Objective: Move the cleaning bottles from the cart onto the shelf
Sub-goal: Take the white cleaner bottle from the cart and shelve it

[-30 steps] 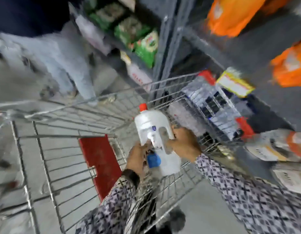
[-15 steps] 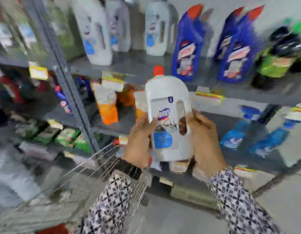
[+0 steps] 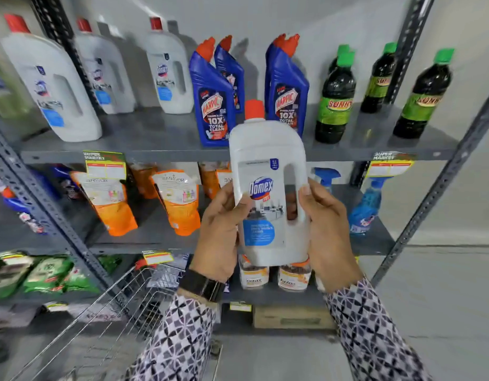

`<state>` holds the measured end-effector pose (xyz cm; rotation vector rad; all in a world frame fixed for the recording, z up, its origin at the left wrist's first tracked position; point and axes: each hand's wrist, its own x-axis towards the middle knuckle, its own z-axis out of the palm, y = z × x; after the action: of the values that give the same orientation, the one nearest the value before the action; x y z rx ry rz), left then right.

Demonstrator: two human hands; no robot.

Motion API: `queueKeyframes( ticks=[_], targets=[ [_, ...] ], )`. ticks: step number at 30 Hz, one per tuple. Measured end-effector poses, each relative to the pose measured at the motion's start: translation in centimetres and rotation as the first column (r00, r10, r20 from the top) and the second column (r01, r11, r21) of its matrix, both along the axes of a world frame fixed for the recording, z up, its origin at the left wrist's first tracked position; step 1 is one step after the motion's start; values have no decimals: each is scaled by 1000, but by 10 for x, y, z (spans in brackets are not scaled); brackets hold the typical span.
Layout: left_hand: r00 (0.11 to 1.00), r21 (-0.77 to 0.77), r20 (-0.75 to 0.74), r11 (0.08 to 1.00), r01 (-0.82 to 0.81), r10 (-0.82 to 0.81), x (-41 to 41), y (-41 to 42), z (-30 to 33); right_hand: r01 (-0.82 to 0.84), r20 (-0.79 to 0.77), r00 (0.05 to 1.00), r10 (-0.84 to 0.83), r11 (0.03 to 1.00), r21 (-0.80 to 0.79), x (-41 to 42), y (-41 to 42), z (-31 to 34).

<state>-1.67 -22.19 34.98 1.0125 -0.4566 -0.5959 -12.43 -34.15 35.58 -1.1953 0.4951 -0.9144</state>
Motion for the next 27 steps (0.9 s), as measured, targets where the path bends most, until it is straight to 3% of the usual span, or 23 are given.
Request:
queueKeyframes(
  ticks=[6, 12, 17, 22, 27],
  targets=[
    [993, -2, 81, 997, -83, 83, 24, 24, 13, -95, 26, 995, 95, 995, -16, 30, 13, 12],
    [929, -59, 300, 976, -209, 217, 114, 75, 65, -200, 13, 976, 217, 919, -340, 132, 50, 59],
    [868, -38, 400, 952, -305, 294, 231, 98, 109, -91, -87, 995, 47, 774, -627, 253, 66, 103],
    [873, -15, 386, 948, -318, 299, 330, 92, 117, -98, -189, 981, -36, 755, -648, 344, 70, 126],
    [902, 13, 350, 962, -273, 252, 366, 76, 103, -130, -276, 958, -75, 745, -654, 380, 57, 116]
  ],
)
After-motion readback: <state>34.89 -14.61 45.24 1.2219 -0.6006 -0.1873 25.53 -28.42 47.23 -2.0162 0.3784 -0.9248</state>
